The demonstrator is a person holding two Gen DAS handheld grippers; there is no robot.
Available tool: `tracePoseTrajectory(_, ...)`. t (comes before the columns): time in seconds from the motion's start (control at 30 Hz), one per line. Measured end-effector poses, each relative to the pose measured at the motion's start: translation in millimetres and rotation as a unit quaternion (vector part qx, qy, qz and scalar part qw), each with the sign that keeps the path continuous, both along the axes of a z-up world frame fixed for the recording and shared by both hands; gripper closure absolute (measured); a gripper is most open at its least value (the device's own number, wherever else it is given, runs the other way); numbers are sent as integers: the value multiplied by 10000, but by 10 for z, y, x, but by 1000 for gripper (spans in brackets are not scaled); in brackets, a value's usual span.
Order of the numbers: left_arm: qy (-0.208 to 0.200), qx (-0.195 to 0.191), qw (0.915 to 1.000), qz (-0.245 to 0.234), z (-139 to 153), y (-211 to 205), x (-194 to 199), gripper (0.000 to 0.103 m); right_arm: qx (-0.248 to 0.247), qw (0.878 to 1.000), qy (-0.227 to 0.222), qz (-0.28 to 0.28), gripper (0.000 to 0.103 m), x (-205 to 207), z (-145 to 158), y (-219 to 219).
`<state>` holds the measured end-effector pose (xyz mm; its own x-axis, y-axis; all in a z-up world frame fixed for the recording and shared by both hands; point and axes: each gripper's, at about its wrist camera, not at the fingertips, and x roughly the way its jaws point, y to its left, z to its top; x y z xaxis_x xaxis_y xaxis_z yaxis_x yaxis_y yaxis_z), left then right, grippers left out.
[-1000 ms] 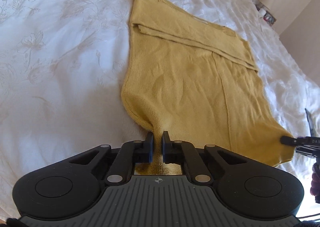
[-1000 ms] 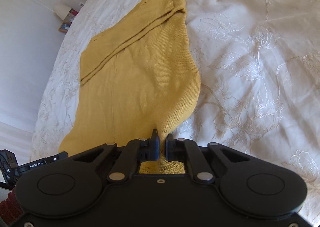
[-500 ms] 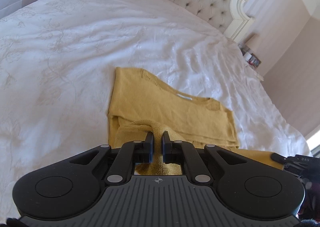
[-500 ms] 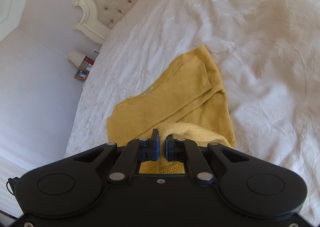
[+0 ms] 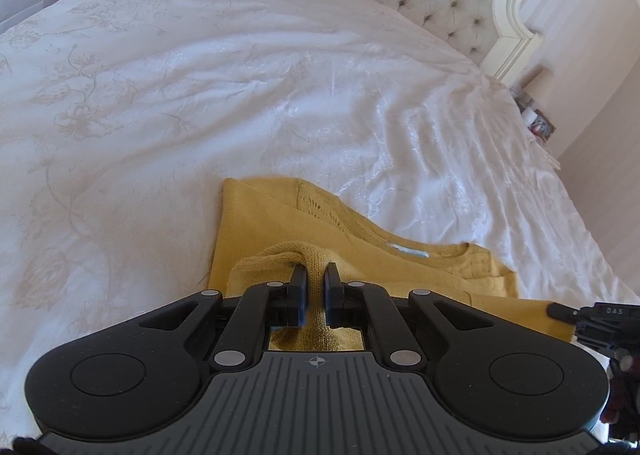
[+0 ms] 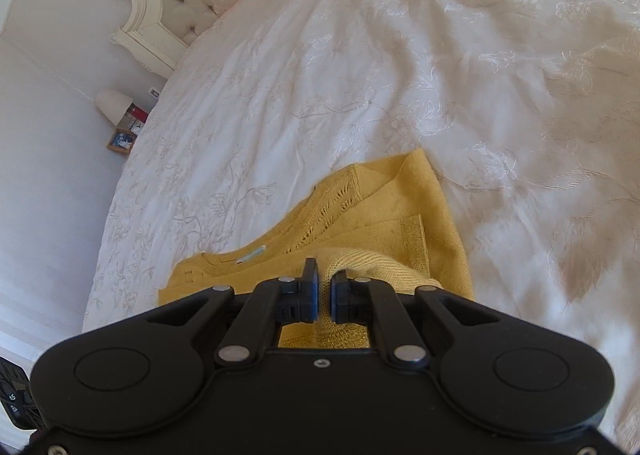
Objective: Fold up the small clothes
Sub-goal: 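Lift the hem with both tools, fold it toward the collar, open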
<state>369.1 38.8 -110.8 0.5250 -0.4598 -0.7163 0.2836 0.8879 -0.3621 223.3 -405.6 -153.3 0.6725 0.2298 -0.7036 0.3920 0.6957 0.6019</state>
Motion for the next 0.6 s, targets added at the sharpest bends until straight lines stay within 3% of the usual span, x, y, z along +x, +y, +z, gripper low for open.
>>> tracePoseTrajectory(0.17, 286, 282, 9991, 168, -183, -103, 226, 92, 35, 9993, 353, 104, 87, 248, -180, -51)
tracePoseTrajectory(0.3, 259, 166, 9983, 502, -217, -67, 399, 72, 82, 9990, 434, 27, 81, 355, -286, -105)
tracePoseTrajectory(0.37, 193, 41, 9977, 649, -200, -24, 480, 68, 49, 9992, 409, 13, 80, 374, -308, -136)
tracePoseTrajectory(0.47, 83, 160, 9970, 754, -153, 2, 587, 65, -104, 9995, 299, 20, 69, 395, -296, -199)
tracePoseTrajectory(0.6, -130, 454, 9977, 477, -65, -17, 522, 65, -472, 9988, 15, 135, 67, 296, -183, -193)
